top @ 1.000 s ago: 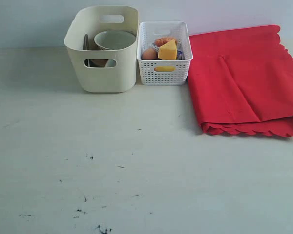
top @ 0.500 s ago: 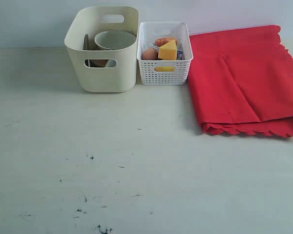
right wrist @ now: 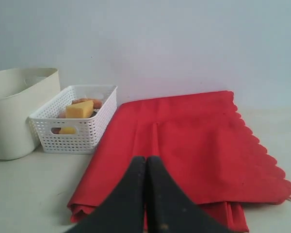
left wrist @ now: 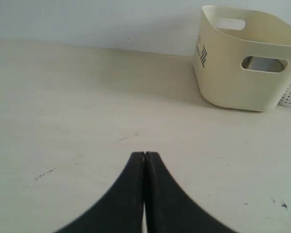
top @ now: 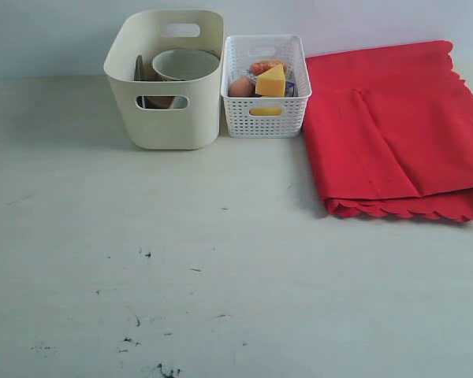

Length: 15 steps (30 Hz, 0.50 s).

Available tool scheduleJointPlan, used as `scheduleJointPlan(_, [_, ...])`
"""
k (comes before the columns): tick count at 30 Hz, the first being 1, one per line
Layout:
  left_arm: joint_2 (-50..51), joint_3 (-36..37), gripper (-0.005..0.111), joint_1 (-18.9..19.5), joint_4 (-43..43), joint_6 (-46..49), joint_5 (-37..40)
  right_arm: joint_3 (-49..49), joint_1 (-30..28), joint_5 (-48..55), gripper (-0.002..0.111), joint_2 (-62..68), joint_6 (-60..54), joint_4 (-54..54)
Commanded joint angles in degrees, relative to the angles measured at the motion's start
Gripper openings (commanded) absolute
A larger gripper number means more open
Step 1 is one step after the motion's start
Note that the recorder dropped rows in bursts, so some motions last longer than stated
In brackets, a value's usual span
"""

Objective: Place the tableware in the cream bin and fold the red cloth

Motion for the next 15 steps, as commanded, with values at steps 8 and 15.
scheduleJointPlan(8, [-0.24, 0.16, 0.0, 0.18, 0.26, -0.03, -0.19, 0.31, 0.15, 4.94, 0.0, -3.61, 13.53, -16.81])
scheduleJointPlan(15, [-0.24, 0.16, 0.0, 0.18, 0.26, 0.1, -0.19, 0.31, 0.15, 7.78, 0.0, -3.79, 13.53, -18.32])
